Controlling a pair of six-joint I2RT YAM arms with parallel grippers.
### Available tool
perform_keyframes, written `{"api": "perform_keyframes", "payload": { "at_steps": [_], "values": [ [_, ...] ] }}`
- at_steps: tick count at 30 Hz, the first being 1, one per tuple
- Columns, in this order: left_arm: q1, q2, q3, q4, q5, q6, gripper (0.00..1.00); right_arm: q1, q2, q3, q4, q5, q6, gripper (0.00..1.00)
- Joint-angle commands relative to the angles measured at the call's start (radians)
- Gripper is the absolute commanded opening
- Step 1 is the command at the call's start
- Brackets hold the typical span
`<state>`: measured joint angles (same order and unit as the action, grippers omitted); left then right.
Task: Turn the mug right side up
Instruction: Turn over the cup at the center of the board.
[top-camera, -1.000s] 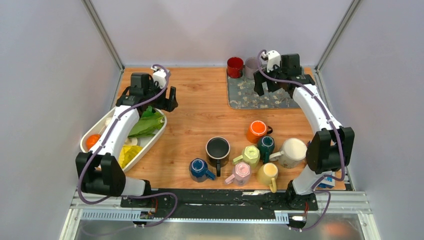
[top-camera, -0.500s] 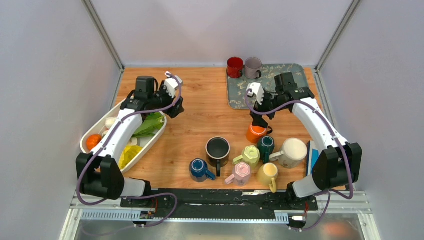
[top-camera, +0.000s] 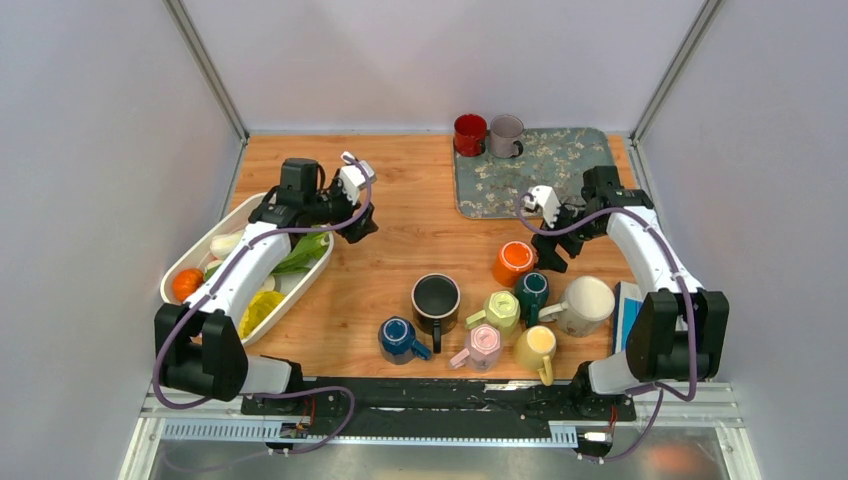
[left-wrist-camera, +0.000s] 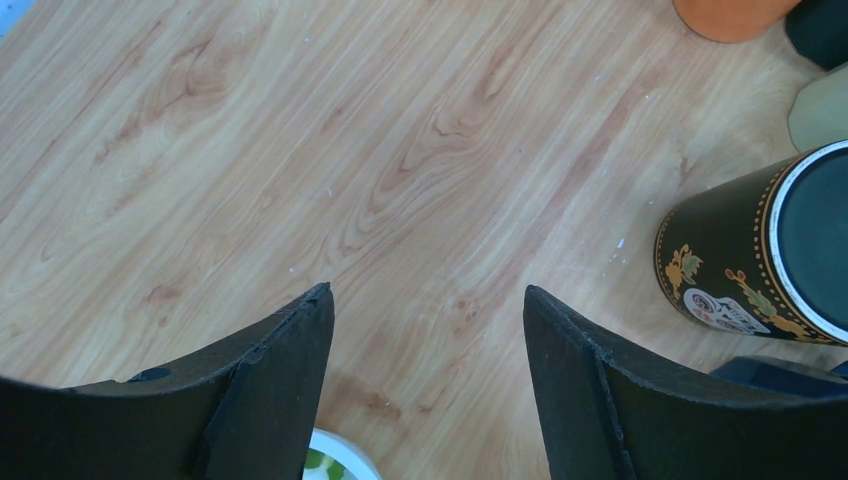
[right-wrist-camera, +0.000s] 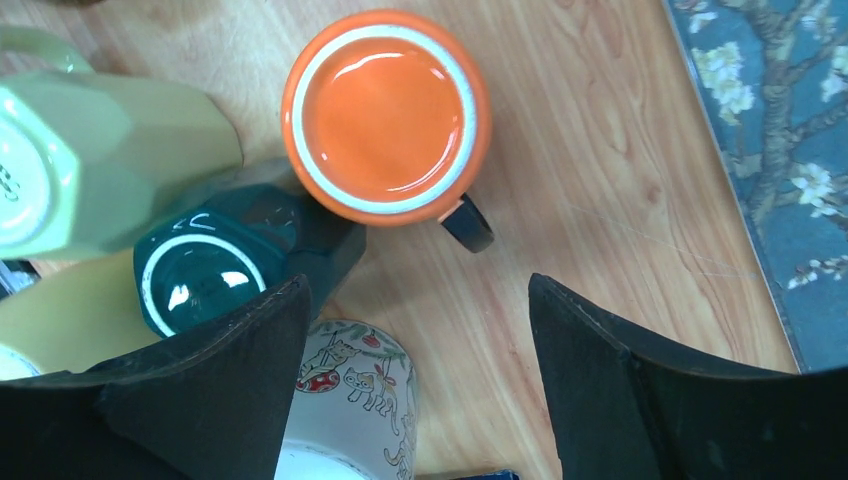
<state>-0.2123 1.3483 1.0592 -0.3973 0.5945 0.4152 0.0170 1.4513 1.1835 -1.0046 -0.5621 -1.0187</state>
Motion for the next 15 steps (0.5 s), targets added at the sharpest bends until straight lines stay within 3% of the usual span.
{"api": "perform_keyframes", "payload": {
  "at_steps": [1, 4, 15],
  "values": [
    [-0.023, -0.031, 0.012, 0.03, 0.041, -0.008, 0.76, 0.004, 0.016, -0.02, -0.016, -0.02, -0.18, 0.8],
    [-0.026, -0.04, 0.02, 0.0, 0.041, 0.014, 0.75, 0.002, 0.096, -0.001, 0.023, -0.011, -0.171, 0.73],
    [-0.035, -0.069, 0.023, -0.026, 0.029, 0.02, 0.74, 0.006, 0.269, 0.05, 0.119, -0.048, -0.209, 0.63]
  ]
}}
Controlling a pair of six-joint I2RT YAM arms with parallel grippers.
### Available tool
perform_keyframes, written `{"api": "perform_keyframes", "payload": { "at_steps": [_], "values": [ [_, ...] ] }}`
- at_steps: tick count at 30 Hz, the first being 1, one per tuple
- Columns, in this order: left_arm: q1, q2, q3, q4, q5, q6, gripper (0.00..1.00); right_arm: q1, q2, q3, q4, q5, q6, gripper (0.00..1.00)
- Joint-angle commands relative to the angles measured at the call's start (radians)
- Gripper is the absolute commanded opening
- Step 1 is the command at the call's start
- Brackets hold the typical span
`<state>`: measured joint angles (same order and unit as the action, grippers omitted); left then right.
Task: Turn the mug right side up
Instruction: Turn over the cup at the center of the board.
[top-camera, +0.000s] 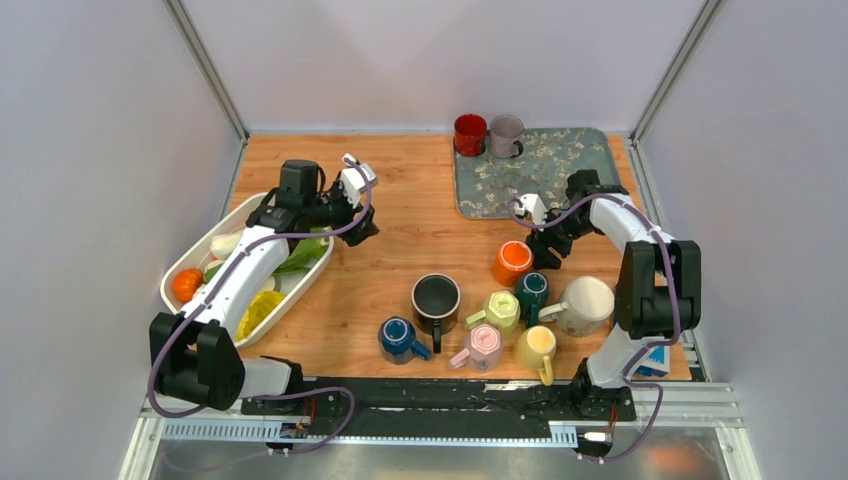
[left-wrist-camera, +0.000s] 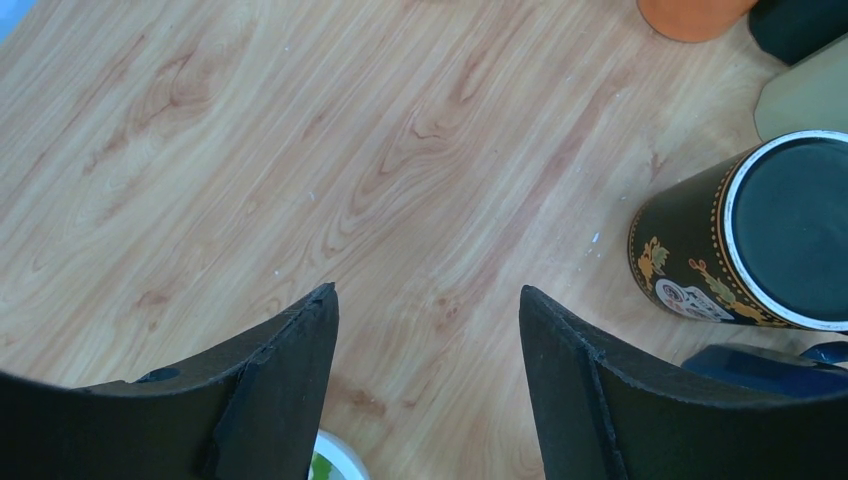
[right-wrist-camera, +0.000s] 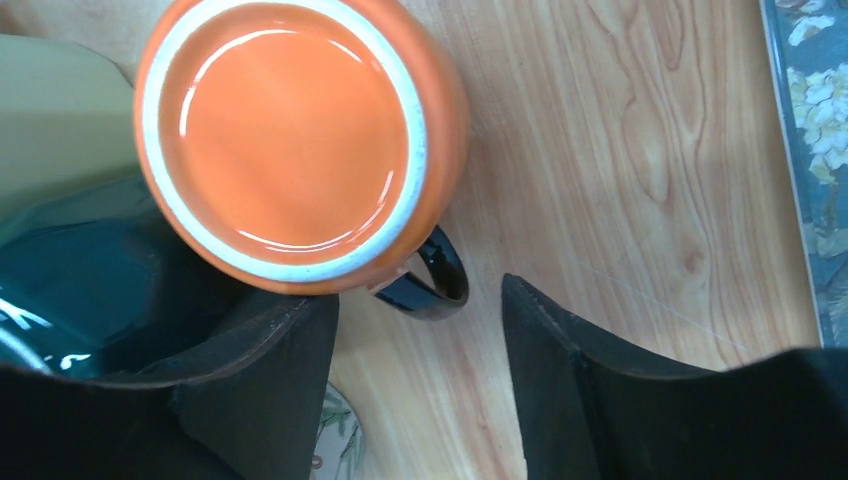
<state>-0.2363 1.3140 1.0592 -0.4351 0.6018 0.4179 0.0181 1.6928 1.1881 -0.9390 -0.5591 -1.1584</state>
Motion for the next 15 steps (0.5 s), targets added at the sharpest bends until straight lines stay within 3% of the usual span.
{"api": "perform_keyframes", "payload": {
  "at_steps": [1, 7, 15],
  "values": [
    [-0.011, -0.035, 0.024, 0.014, 0.02, 0.016, 0.74, 0.011, 0.037, 0.047, 0.058, -0.05, -0.074, 0.61],
    [-0.023, -0.033, 0.036, 0.011, 0.018, 0.019, 0.73, 0.074, 0.09, 0.065, 0.101, -0.078, -0.011, 0.45],
    [-0.031, -0.026, 0.028, 0.032, 0.021, -0.002, 0.73, 0.15, 0.119, 0.06, 0.324, -0.135, 0.387, 0.34]
  ]
}}
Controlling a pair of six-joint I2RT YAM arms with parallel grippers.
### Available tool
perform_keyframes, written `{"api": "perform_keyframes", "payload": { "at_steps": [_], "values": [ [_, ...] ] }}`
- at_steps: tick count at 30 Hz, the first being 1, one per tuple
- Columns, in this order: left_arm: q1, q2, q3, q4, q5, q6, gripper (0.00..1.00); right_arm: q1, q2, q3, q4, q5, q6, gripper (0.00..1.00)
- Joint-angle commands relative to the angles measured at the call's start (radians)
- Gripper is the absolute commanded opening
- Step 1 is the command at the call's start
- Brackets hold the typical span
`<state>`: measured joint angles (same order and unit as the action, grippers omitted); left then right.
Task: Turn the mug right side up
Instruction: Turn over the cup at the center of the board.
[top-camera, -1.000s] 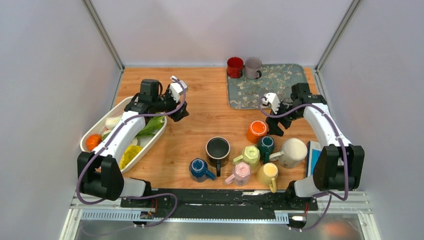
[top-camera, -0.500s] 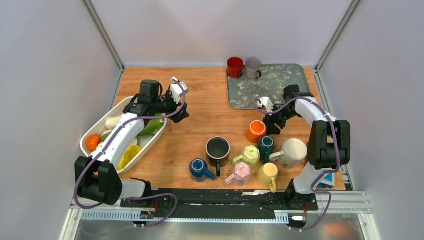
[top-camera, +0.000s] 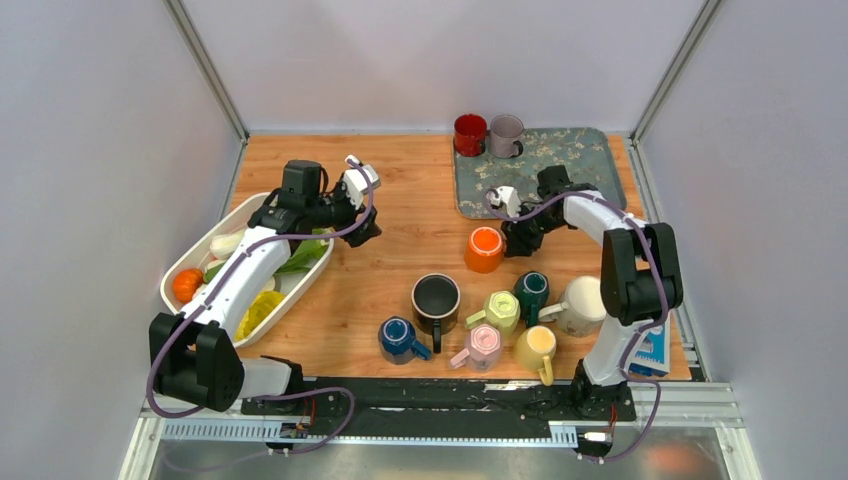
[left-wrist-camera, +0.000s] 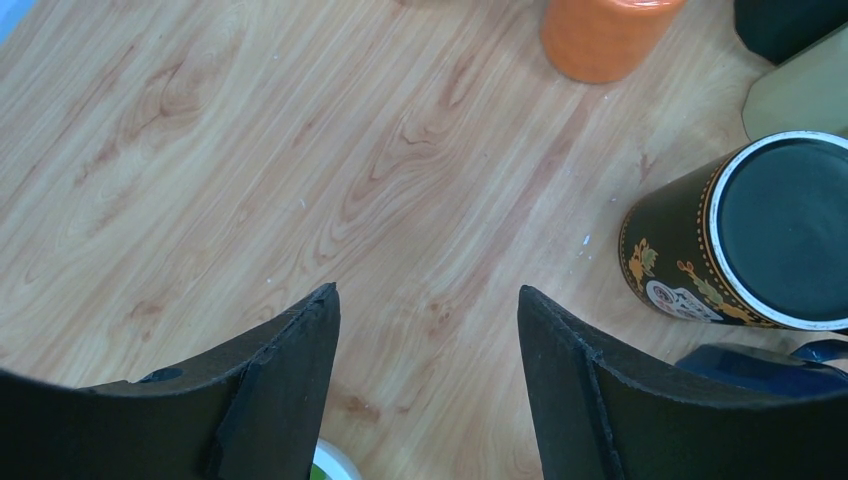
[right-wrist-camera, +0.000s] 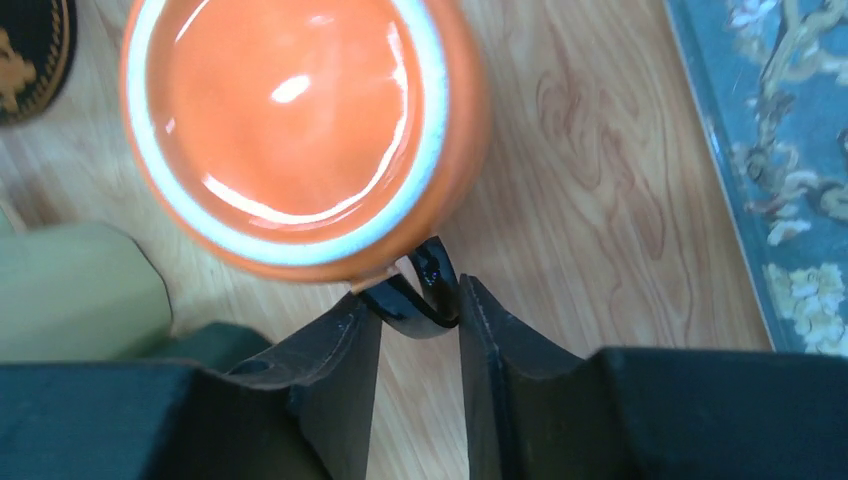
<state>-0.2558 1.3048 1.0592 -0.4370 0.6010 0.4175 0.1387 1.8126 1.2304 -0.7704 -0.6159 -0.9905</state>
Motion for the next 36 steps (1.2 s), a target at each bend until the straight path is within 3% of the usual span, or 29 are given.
{"api": "perform_keyframes", "payload": {
  "at_steps": [1, 4, 11, 19, 27, 29, 32, 36],
  "values": [
    [-0.012, -0.014, 0.026, 0.038, 0.022, -0.006, 0.73, 0.05, -0.004, 0.015, 0.163, -0.073, 0.24, 0.32],
    [-0.014, -0.011, 0.023, 0.061, 0.016, -0.012, 0.73, 0.091, -0.006, 0.015, 0.167, -0.055, 0.251, 0.35],
    [-0.014, -0.005, 0.023, 0.051, 0.003, -0.003, 0.73, 0.101, 0.009, 0.027, 0.146, -0.016, 0.141, 0.59],
    [-0.016, 0.005, 0.025, 0.043, 0.011, 0.0, 0.73, 0.136, 0.084, 0.07, 0.135, -0.052, 0.116, 0.58],
    [-0.015, -0.002, 0.019, 0.041, -0.002, 0.011, 0.73, 0.17, 0.129, 0.093, 0.139, -0.035, 0.128, 0.47],
    [-0.015, -0.007, 0.013, 0.048, 0.002, 0.009, 0.73, 0.168, 0.131, 0.097, 0.144, -0.036, 0.142, 0.36],
    [-0.018, -0.012, 0.003, 0.076, -0.004, 0.008, 0.74, 0.17, 0.132, 0.12, 0.146, -0.054, 0.186, 0.07],
    [-0.023, -0.012, -0.01, 0.118, -0.029, 0.03, 0.78, 0.169, 0.126, 0.195, 0.145, -0.106, 0.288, 0.0]
  ]
}}
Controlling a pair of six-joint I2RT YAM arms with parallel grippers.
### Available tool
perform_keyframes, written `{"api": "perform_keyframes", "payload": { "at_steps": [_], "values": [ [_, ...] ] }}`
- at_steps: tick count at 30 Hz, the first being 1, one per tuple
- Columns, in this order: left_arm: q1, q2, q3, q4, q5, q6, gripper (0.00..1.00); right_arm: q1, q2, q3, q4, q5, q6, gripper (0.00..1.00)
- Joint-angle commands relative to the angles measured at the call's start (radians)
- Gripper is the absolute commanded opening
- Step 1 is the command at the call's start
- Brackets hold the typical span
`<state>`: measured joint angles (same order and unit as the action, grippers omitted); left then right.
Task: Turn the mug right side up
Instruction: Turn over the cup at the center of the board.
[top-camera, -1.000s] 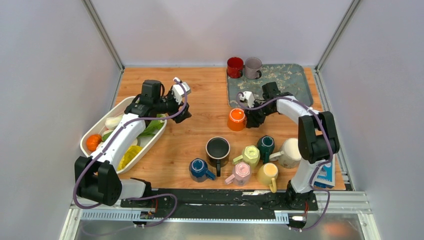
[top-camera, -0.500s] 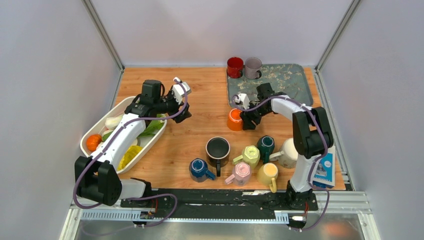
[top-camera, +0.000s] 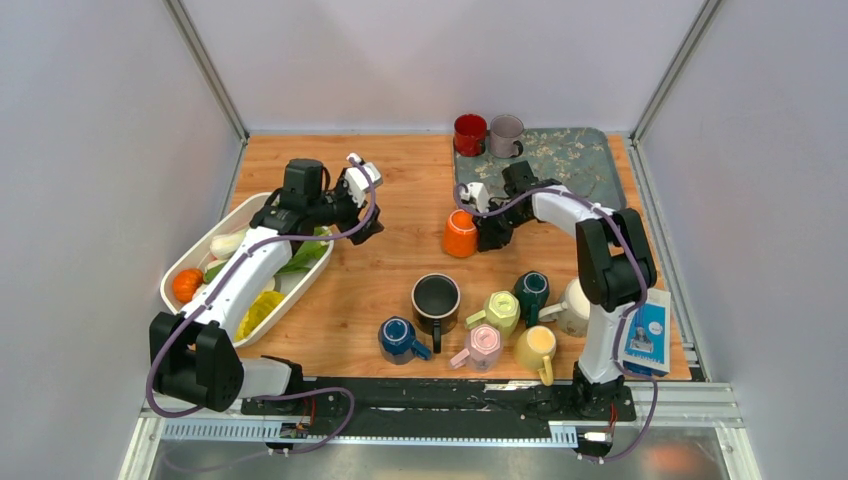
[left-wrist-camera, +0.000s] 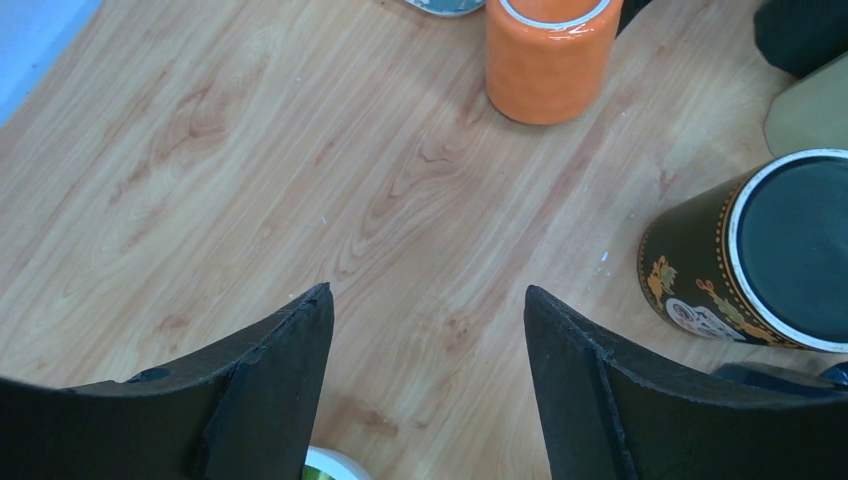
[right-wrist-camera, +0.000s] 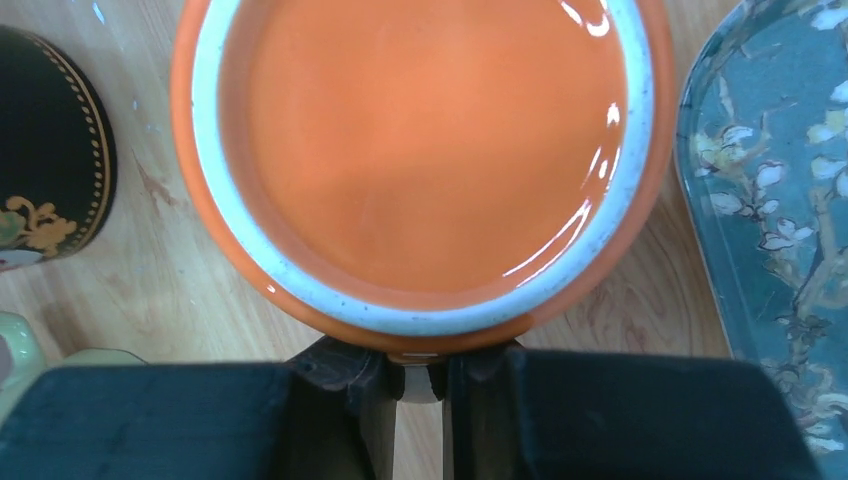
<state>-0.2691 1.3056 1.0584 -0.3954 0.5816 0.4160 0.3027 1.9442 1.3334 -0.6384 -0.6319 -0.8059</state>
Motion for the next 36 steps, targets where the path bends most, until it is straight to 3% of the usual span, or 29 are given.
{"api": "perform_keyframes", "payload": {
  "at_steps": [1, 9, 14, 16, 19, 20, 23, 26, 32, 36],
  "values": [
    [-0.01, -0.015, -0.018, 0.087, -0.019, 0.045, 0.81, 0.005, -0.011, 0.119, 0.012, -0.119, 0.126, 0.0],
    [-0.08, -0.018, -0.079, 0.335, -0.186, 0.159, 0.83, 0.002, 0.075, 0.439, -0.072, -0.375, 0.299, 0.0],
    [-0.103, 0.011, -0.094, 0.489, -0.24, 0.26, 0.76, -0.019, 0.163, 0.588, -0.027, -0.579, 0.511, 0.0],
    [-0.103, 0.038, -0.091, 0.543, -0.262, 0.29, 0.7, -0.035, 0.174, 0.546, 0.175, -0.725, 0.778, 0.0],
    [-0.108, 0.04, -0.164, 0.749, -0.273, 0.367, 0.7, -0.035, 0.2, 0.39, 0.94, -0.922, 1.535, 0.0],
    [-0.11, 0.045, -0.181, 0.808, -0.276, 0.408, 0.71, -0.032, 0.224, 0.385, 1.117, -0.957, 1.757, 0.0],
    [-0.136, 0.075, -0.236, 1.025, -0.297, 0.506, 0.72, -0.023, 0.282, 0.467, 0.886, -1.037, 1.708, 0.0],
    [-0.144, 0.112, -0.235, 1.092, -0.285, 0.583, 0.72, -0.014, 0.262, 0.433, 0.875, -1.044, 1.727, 0.0],
    [-0.146, 0.126, -0.23, 1.105, -0.199, 0.581, 0.72, -0.01, 0.249, 0.42, 0.875, -1.045, 1.73, 0.0],
    [-0.167, 0.151, -0.234, 1.157, -0.213, 0.584, 0.72, -0.005, 0.247, 0.423, 0.882, -1.045, 1.731, 0.0]
  ]
}}
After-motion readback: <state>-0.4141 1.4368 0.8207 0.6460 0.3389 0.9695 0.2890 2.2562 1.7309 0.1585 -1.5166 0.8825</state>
